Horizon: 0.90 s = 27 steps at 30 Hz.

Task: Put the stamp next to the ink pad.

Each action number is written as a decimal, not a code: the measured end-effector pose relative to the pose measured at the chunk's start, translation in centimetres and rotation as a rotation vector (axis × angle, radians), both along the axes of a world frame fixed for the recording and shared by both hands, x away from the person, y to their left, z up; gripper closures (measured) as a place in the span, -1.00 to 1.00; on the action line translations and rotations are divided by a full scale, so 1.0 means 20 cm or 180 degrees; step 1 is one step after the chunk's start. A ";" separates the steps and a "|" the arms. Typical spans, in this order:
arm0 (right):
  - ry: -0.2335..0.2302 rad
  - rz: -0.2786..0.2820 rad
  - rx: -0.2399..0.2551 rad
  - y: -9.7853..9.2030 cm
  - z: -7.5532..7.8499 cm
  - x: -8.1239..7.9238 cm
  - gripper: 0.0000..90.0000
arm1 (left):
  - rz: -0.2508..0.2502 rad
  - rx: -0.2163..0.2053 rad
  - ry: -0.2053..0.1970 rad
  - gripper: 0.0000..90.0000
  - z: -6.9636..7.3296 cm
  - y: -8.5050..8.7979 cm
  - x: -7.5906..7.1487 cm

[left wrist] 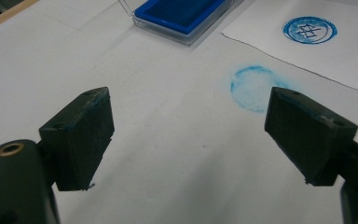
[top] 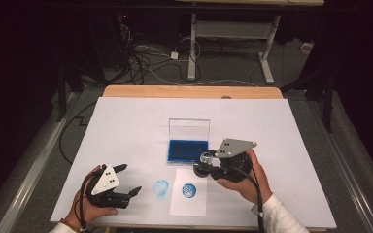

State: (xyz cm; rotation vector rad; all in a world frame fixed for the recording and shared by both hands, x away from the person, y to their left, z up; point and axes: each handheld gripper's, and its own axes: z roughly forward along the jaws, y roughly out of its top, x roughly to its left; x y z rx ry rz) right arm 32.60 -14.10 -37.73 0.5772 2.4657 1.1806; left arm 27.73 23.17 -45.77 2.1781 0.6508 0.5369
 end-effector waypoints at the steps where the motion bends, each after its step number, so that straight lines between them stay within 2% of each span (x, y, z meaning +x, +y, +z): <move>1: -0.0007 -0.0012 0.0002 0.00 0.00 0.00 0.27 | 0.0006 -0.0007 0.0012 -0.66 0.00 0.00 0.00; 10: -0.0033 -0.0095 -0.0047 -0.02 0.00 0.03 0.27 | 0.0002 0.0026 0.0005 -0.66 0.00 0.00 0.01; 14: -0.0071 -0.0142 -0.0041 -0.03 0.03 0.05 0.27 | -0.0048 -0.0005 0.0004 -0.66 0.00 0.00 0.00; 19: -0.0075 -0.0188 -0.0015 -0.06 0.05 0.09 0.27 | -0.0046 0.0025 0.0014 -0.66 0.00 -0.01 0.00; 27: -0.0087 -0.0370 -0.0078 -0.10 0.06 0.16 0.27 | -0.0059 0.0009 0.0032 -0.66 0.00 -0.01 -0.01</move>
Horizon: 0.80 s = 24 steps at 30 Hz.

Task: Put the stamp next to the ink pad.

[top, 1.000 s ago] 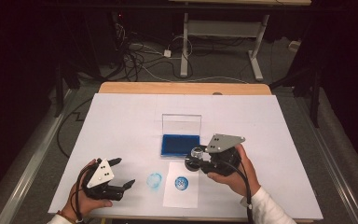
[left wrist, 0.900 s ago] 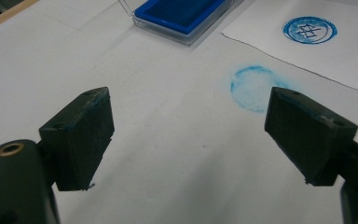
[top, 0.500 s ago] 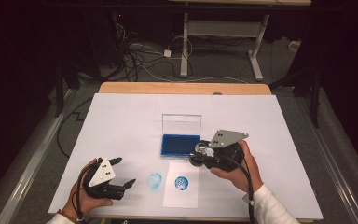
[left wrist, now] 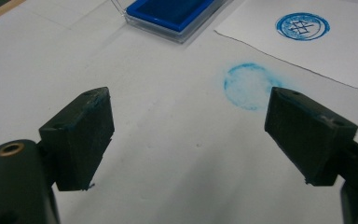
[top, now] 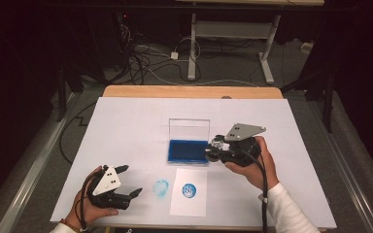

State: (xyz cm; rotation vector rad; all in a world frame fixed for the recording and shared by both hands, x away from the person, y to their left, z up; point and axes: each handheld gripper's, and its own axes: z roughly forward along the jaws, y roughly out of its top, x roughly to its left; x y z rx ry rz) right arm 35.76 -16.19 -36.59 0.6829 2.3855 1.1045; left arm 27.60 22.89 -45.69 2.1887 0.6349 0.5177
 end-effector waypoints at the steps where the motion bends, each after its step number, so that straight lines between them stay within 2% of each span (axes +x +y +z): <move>1: 0.0012 -0.0016 0.0003 0.00 0.00 0.01 0.27 | 0.0003 -0.0002 -0.0002 -0.66 0.00 0.00 0.00; 11: 0.0033 -0.0178 -0.0093 -0.04 -0.03 0.08 0.27 | 0.0030 -0.0022 -0.0002 -0.66 0.00 0.00 0.00; 17: 0.0109 -0.0235 -0.0113 -0.05 -0.06 0.13 0.27 | 0.0035 -0.0021 0.0011 -0.66 0.00 0.00 0.01; 19: 0.0094 -0.0288 -0.0160 -0.05 -0.07 0.14 0.27 | 0.0036 -0.0019 0.0009 -0.66 0.00 0.00 0.01; 24: 0.0165 -0.0387 -0.0210 -0.05 -0.12 0.19 0.27 | 0.0041 -0.0019 0.0011 -0.66 0.00 0.00 0.01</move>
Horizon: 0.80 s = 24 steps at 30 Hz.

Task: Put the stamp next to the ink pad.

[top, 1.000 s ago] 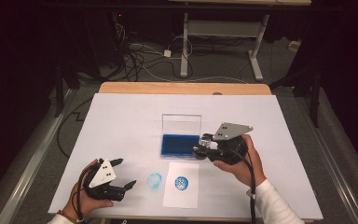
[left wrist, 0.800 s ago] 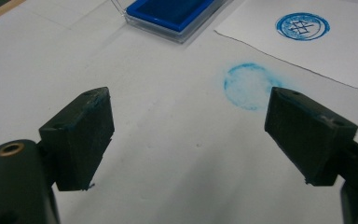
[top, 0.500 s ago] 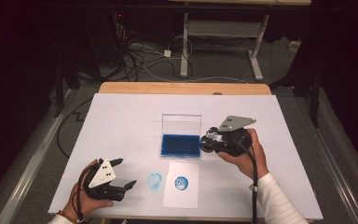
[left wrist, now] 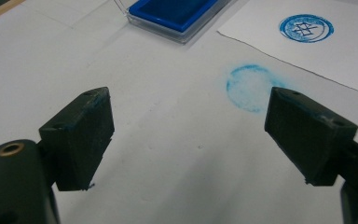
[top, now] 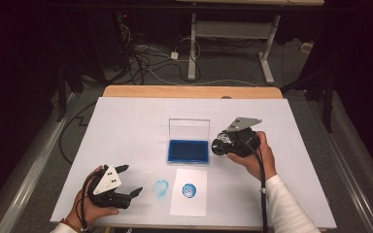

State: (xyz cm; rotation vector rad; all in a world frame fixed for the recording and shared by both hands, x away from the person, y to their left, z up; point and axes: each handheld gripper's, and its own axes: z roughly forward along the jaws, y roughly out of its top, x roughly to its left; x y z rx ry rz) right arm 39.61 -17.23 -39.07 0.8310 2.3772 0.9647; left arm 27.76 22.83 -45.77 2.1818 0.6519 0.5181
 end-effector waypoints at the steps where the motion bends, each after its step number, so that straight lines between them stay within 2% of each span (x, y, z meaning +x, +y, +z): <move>1: 0.0006 -0.0020 0.0002 0.00 -0.01 0.01 0.27 | 0.0003 0.0005 -0.0007 -0.66 0.00 0.00 0.00; 7: 0.0125 -0.0063 0.0040 -0.01 -0.06 0.04 0.27 | -0.0011 0.0004 0.0000 -0.66 0.00 0.00 0.00; 14: 0.0192 -0.0117 -0.0060 0.00 -0.13 0.06 0.26 | -0.0016 0.0010 -0.0005 -0.66 0.00 0.00 0.00; 24: 0.0241 -0.0145 -0.0137 0.01 -0.17 0.07 0.26 | -0.0029 0.0026 -0.0013 -0.66 0.00 0.00 -0.01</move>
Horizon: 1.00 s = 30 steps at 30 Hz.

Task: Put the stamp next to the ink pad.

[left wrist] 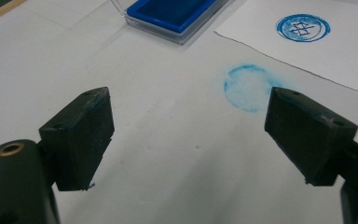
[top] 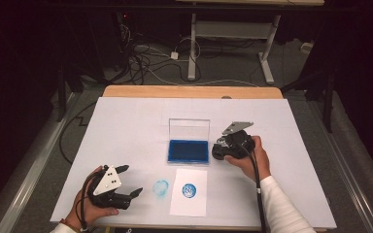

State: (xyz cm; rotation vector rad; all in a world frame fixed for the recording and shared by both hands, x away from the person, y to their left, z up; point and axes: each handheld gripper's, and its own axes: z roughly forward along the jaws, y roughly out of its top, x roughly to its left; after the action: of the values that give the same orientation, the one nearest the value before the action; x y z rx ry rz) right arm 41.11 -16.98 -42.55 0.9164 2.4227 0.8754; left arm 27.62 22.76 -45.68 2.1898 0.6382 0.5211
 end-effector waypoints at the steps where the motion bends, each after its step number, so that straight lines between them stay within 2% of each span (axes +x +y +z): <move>1: 0.0002 -0.0012 -0.0022 0.00 0.00 0.00 0.26 | -0.0001 -0.0001 0.0003 -0.66 0.00 0.00 0.00; 23: -0.0010 -0.0043 -0.0009 -0.01 -0.02 -0.01 0.25 | 0.0000 0.0031 0.0004 -0.66 0.00 0.00 0.00; 30: -0.0041 -0.0038 0.0066 -0.01 -0.01 -0.01 0.09 | -0.0007 0.0032 0.0009 -0.66 0.00 -0.01 0.00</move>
State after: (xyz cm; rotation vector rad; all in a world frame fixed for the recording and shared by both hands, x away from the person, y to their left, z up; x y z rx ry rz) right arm 40.84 -17.20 -42.77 0.9290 2.3992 0.9009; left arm 27.62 22.63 -45.69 2.2007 0.6360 0.5214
